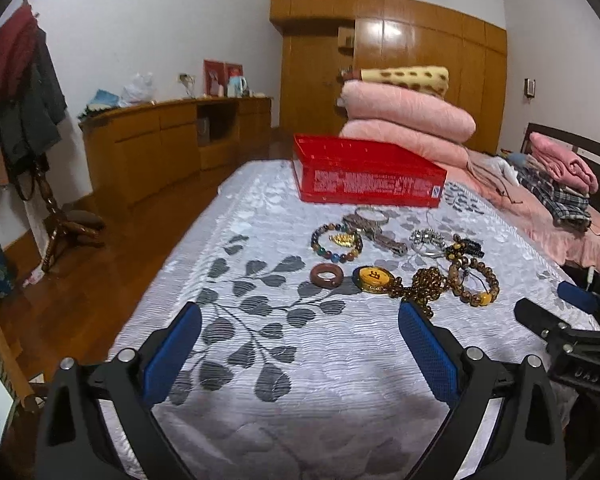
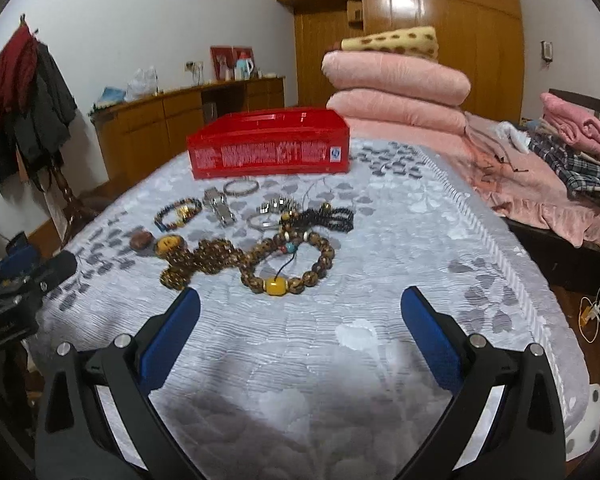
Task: Organize jewelry
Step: 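Move left tool to brown wooden ring while right tool moves to tiger-eye bead bracelet, then close left tool on wooden ring while right tool closes on tiger-eye beads, then lift and carry wooden ring with left tool while right carries beads over red tin, then open left tool dropping ring into red tin while right tool releases beads there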
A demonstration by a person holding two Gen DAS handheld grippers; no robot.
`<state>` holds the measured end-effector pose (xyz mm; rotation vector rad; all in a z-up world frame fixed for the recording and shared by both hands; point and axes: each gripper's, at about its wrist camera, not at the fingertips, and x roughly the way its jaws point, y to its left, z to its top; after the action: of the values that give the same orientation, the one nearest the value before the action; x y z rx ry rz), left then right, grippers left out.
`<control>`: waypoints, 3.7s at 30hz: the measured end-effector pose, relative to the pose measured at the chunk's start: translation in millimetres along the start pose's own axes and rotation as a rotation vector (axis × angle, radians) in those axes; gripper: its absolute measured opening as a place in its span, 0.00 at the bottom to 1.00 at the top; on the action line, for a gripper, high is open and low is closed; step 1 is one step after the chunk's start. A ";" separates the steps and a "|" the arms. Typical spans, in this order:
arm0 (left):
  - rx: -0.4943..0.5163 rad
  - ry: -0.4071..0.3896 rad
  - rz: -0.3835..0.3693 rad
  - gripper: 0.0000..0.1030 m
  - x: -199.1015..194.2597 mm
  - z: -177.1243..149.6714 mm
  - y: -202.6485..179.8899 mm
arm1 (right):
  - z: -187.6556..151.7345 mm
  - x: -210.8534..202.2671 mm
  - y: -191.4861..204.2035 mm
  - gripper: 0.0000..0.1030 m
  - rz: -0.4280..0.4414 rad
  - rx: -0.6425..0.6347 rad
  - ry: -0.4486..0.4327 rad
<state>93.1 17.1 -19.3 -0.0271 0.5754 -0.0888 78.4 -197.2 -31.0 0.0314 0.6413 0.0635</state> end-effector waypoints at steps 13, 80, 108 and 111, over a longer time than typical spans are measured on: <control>-0.020 0.154 -0.035 0.85 48.5 21.7 5.8 | 28.0 40.0 -12.0 0.77 0.052 0.061 0.164; 0.012 0.101 -0.111 0.28 82.9 110.5 -11.5 | 131.2 39.9 -24.6 0.10 0.080 -0.042 0.092; -0.009 0.229 -0.173 0.29 249.1 213.2 -34.4 | 252.9 194.0 -25.6 0.12 0.168 0.003 0.115; -0.017 0.245 -0.172 0.33 253.1 210.7 -31.6 | 248.8 204.1 -27.5 0.22 0.147 0.002 0.141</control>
<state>416.9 -37.4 21.7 -0.0829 0.8178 -0.2571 391.8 -212.9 45.1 0.0760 0.7792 0.2082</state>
